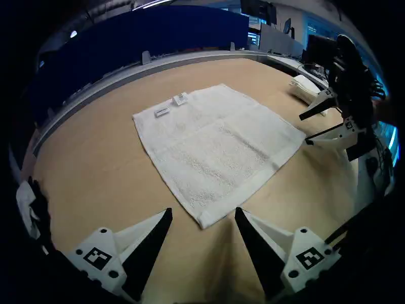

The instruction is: Fold towel

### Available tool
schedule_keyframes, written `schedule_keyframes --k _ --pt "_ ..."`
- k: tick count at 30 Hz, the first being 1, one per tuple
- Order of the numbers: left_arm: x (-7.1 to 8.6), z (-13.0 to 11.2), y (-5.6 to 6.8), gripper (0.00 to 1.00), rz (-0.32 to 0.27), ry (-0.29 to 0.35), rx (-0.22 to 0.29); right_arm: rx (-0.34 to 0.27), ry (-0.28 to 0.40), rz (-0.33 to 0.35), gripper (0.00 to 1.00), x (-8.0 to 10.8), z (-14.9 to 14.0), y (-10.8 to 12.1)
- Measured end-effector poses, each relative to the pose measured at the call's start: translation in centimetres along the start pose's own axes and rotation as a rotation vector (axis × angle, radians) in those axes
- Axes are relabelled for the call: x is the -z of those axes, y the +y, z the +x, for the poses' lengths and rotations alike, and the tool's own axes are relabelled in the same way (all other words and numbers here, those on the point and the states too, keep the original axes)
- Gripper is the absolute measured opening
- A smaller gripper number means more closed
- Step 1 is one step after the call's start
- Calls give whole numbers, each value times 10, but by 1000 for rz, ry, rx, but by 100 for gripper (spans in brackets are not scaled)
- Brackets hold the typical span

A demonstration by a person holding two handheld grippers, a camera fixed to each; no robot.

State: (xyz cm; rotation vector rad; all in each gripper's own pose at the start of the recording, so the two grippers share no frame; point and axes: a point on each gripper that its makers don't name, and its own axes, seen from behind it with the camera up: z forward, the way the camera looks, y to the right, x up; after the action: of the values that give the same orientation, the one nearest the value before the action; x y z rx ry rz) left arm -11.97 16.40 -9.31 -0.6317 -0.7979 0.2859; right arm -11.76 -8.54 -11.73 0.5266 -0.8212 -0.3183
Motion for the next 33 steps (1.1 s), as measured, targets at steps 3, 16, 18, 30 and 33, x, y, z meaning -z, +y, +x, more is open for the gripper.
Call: schedule_keyframes --k 3,16,18,30,33 --pt "-3 -2 1 92 -1 -6 -2 1 -10 3 92 -1 -4 0" --pt "-9 -6 11 91 -16 -24 -9 14 -30 20 77 -4 -13 -2" --pt "-9 -6 11 91 -15 -25 -9 14 -30 26 75 -4 -13 -3" --pt "-6 -7 9 81 -2 -20 1 -18 -32 67 56 -6 -14 -10" --pt "-7 -7 10 78 -3 -21 -2 -26 -30 69 54 -6 -14 -10"
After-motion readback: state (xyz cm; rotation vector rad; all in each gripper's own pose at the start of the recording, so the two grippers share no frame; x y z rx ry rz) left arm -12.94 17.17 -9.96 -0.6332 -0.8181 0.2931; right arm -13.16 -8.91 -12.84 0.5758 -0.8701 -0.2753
